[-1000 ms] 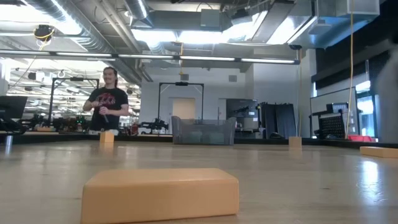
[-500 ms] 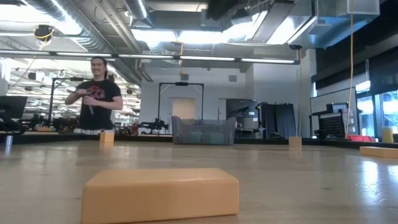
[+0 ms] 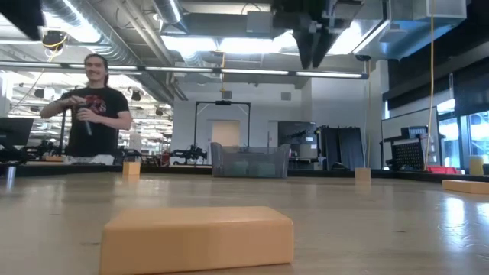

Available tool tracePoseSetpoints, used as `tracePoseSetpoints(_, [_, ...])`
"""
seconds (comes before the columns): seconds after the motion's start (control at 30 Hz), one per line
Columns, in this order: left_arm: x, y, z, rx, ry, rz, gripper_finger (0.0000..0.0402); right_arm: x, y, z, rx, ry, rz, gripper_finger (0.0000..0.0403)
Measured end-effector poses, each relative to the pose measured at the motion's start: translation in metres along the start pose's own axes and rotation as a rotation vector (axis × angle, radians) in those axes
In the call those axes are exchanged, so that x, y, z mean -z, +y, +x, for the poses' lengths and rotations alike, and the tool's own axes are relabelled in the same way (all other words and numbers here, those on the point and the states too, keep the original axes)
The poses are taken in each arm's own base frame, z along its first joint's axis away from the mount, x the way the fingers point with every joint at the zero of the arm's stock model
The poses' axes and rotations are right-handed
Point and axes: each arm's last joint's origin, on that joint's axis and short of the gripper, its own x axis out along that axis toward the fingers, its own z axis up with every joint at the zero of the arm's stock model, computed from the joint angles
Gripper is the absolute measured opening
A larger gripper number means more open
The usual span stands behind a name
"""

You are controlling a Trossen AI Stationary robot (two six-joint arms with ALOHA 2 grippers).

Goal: Sort & place blocks by color
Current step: Put the brown block into the white bin

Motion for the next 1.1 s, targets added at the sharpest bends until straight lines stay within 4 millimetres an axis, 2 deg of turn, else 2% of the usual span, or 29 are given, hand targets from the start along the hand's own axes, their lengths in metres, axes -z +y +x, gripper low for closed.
tracePoseSetpoints(0.3, [-0.035,0.015,0.006,-0.054,-0.058,-0.022,0.0158,-0.02,-0.041,0.044,0.032,0.155,-0.135,0.0155])
tracePoseSetpoints(0.6, [-0.058,0.026,0.013,-0.135,-0.085,0.096,0.0158,-0.018,-0.065,0.09,0.038,0.314,-0.111,0.0155])
tracePoseSetpoints(0.8, [-0.073,0.034,0.019,-0.196,-0.085,0.146,0.0158,-0.014,-0.068,0.118,-0.072,0.384,0.017,0.0155])
tracePoseSetpoints(0.97, [-0.083,0.041,0.023,-0.218,-0.06,0.147,0.0158,-0.009,-0.075,0.139,-0.029,0.42,0.204,0.0155])
tracePoseSetpoints(1.1, [-0.09,0.046,0.025,-0.242,-0.064,0.102,0.0158,0.001,-0.084,0.158,0.012,0.471,0.274,0.0155])
